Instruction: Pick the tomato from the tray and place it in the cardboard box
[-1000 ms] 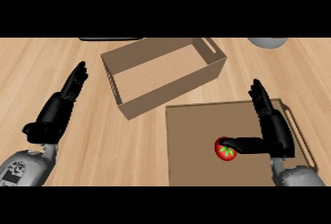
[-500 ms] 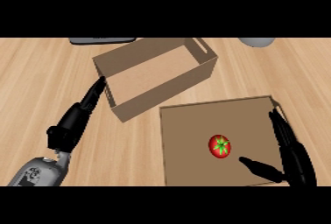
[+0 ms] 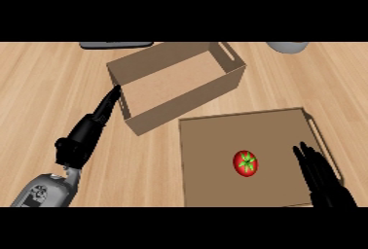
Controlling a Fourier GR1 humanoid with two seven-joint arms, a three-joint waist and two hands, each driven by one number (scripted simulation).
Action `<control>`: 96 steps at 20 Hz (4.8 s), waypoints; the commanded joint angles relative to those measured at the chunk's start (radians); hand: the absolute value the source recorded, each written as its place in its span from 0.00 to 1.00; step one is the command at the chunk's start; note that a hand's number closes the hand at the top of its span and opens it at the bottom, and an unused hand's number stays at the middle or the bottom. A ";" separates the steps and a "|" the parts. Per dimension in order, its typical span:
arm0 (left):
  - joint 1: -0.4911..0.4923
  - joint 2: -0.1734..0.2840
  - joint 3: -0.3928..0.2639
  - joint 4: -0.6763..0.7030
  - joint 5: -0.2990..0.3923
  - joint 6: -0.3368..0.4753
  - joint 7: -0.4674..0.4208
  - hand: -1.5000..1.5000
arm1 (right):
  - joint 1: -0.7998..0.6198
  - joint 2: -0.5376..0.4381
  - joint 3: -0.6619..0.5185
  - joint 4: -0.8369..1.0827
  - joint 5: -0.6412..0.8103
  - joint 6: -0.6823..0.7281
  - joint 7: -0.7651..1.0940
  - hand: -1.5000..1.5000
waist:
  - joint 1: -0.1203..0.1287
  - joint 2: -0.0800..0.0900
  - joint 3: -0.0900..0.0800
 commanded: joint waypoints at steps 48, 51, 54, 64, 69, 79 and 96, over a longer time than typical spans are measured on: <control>0.010 -0.188 0.176 -0.045 -0.167 -0.241 0.087 0.50 | -0.262 0.524 -0.108 0.062 0.150 0.736 0.431 0.00 | 0.064 0.016 0.011; -0.038 -0.245 0.185 0.072 -0.216 -0.230 0.026 0.50 | -0.134 0.536 -0.003 0.072 0.250 0.618 0.402 0.00 | 0.057 0.016 0.011; 0.028 -0.250 0.178 -0.084 -0.225 -0.229 0.124 0.50 | -0.170 0.536 -0.056 0.060 0.225 0.693 0.404 0.00 | 0.061 0.015 0.011; 0.045 -0.285 0.188 0.051 -0.285 -0.244 -0.035 0.50 | -0.233 0.582 -0.102 0.288 0.294 0.596 0.345 0.00 | 0.061 0.016 0.011; 0.033 -0.278 0.206 -0.030 -0.257 -0.282 0.058 0.50 | -0.211 0.576 -0.079 0.282 0.294 0.625 0.311 1.00 | 0.062 0.016 0.011; 0.010 -0.295 0.200 0.050 -0.281 -0.286 -0.001 0.50 | -0.379 0.497 0.019 0.318 0.323 0.647 0.041 1.00 | 0.099 0.023 0.011; -0.030 -0.298 0.248 0.049 -0.275 -0.280 0.048 0.50 | -0.610 0.502 0.012 -0.054 0.233 0.796 -0.269 1.00 | 0.053 0.013 0.011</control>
